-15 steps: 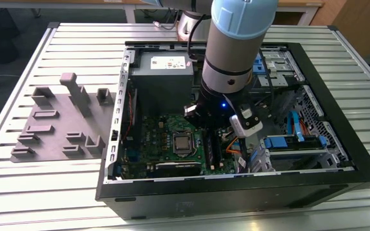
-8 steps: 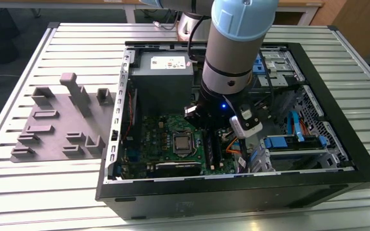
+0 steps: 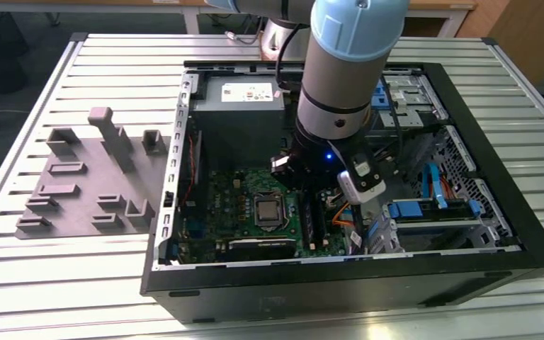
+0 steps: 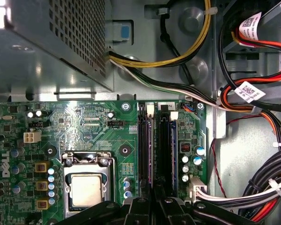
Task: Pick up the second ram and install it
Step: 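Press down the second ram until it locks into place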
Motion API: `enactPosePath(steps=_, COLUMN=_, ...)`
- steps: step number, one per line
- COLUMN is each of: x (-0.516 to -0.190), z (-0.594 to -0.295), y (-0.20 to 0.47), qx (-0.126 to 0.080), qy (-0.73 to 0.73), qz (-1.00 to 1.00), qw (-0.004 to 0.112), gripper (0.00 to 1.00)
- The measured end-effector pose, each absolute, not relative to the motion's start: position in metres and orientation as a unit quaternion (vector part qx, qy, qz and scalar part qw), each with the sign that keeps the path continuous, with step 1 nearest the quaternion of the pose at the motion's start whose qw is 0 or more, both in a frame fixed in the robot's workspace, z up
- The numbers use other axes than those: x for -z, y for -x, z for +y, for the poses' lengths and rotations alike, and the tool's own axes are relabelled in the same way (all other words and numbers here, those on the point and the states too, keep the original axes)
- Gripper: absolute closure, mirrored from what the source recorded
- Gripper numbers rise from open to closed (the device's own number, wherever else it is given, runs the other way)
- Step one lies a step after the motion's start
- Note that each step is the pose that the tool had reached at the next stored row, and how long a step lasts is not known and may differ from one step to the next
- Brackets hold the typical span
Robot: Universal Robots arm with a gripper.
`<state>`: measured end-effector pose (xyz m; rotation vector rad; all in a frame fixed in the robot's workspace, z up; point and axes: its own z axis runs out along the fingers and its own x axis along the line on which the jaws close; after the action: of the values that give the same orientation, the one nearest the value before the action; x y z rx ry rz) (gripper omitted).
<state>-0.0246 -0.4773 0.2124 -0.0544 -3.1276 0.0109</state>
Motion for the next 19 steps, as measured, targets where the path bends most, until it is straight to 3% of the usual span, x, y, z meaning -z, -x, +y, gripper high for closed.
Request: enactPosePath(steps=19, x=-0.2102, z=-0.4767, y=0.0243, qx=-0.004, qy=0.008, qz=-1.0, qw=0.007, gripper=0.86)
